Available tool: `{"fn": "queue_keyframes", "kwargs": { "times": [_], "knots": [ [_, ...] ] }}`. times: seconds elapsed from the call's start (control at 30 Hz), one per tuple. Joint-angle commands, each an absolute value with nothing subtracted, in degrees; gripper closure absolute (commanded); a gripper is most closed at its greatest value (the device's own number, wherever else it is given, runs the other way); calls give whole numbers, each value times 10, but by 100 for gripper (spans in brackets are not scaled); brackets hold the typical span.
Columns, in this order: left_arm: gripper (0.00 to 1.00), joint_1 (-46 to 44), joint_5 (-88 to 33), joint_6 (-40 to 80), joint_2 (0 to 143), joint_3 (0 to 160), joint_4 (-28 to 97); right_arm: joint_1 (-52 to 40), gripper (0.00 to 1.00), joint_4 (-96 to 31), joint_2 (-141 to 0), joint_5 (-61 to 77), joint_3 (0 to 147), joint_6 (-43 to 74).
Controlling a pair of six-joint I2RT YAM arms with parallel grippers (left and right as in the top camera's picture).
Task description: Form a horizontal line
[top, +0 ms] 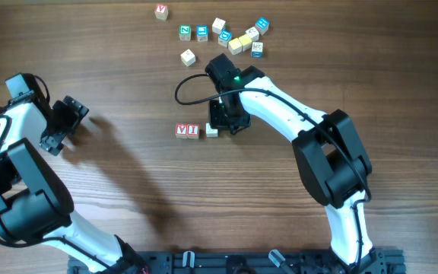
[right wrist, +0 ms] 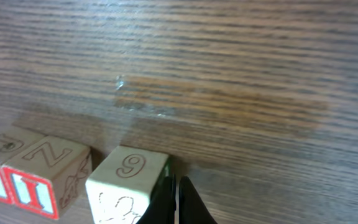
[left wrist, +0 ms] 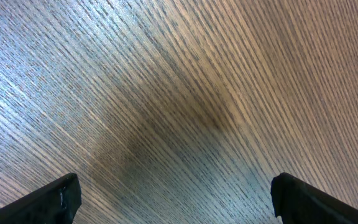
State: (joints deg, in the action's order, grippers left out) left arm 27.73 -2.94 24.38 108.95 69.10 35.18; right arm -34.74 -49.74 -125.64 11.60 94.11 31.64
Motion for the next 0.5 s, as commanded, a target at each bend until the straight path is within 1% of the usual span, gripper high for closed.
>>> {"fn": "queue_keyframes", "kwargs": {
  "times": [0.0, 0.2, 0.47],
  "knots": [
    [0, 279, -32, 249, 1096, 690, 352, -357, 95, -498, -1263, 141, 940, 317],
    [0, 279, -32, 249, 1096, 690, 352, -368, 95, -500, -1263, 138, 940, 316],
    [0, 279, -32, 249, 1096, 690, 352, -367, 95, -504, -1263, 94, 940, 316]
  ]
}}
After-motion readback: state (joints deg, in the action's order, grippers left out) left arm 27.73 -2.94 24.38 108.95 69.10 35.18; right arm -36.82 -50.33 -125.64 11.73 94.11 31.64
